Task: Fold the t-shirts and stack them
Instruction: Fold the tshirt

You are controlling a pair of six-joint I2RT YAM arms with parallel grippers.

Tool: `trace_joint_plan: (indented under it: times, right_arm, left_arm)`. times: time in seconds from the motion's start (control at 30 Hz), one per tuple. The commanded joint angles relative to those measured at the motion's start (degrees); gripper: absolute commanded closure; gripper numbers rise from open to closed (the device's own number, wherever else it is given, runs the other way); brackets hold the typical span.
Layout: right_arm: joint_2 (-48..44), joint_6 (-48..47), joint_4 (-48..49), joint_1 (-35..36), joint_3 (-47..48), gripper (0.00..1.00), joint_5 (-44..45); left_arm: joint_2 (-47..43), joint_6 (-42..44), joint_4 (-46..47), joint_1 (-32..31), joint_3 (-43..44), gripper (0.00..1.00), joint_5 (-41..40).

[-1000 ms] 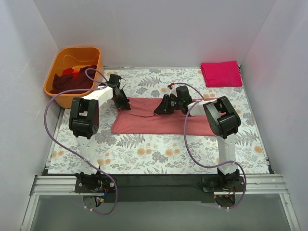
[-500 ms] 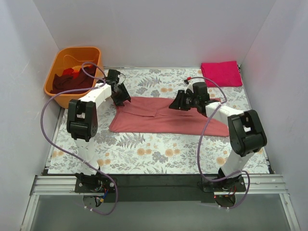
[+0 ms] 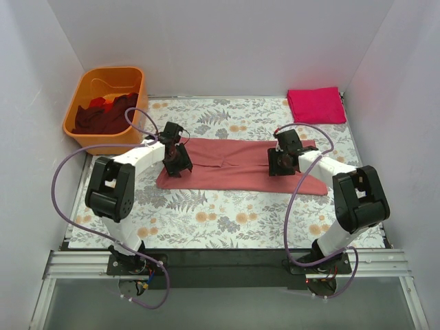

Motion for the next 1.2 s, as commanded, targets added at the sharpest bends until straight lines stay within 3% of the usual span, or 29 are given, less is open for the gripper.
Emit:
trace_joint_plan:
  times: [0.0,0.07,0.2,0.33,0.43,0.53,0.67,0.73,0.8,0.93,1.17]
  right_arm:
    - [0.0,-2.57,-4.29,0.36,-1.01,0.44,4.4]
    - [0.52,-2.83,-6.83,0.8,-1.81,0.43,3.17]
    - [-2.36,-1.88,-10.44,4.83,-6.36,0.43,1.94]
    - [-6.23,2.25,-15.88,12.12,-8.57,0.43,-4.19]
    - [-8.79,7.51,-18.27,22.99,-8.58,0.43,-11.03]
    - [-9.23,10.78,-17.39,30.73,-5.0,0.43,-14.5]
    - [-8.27,7.2,-17.74,32.27,3.52,0.41,-13.71]
    - [-7.56,4.65,-17.74,30.87,7.14,0.41,-12.56]
    - [-5.9,0.87,-17.22,28.85,12.24,0.42,-14.49]
    - [-1.42,-4.59,-11.78,22.09,18.83,0.47,-27.98]
    - [15.78,-7.06,-2.9,18.55,32.54,0.53,-40.86]
  left_arm:
    - [2.22,-0.71,0.83,0.31,-0.27,0.54,-2.62]
    - [4.5,-0.01,1.62,0.48,0.34,0.54,-4.55]
    - [13.73,2.36,-2.33,0.66,9.54,0.54,-6.13]
    - [22.17,5.26,-5.23,0.66,19.05,0.54,-9.91]
    - [29.2,7.72,-7.87,0.66,28.17,0.54,-11.06]
    - [35.0,9.57,-8.92,0.66,36.43,0.53,-9.84]
    - [36.87,11.68,-8.76,0.66,44.18,0.48,-7.9]
    - [33.8,12.91,-6.48,0.66,45.0,0.43,-8.51]
    - [29.76,13.62,-4.28,0.66,43.69,0.31,-9.83]
    - [13.63,12.83,0.65,0.92,37.28,0.21,-12.46]
    - [-11.77,10.81,3.99,0.92,17.51,0.17,-16.33]
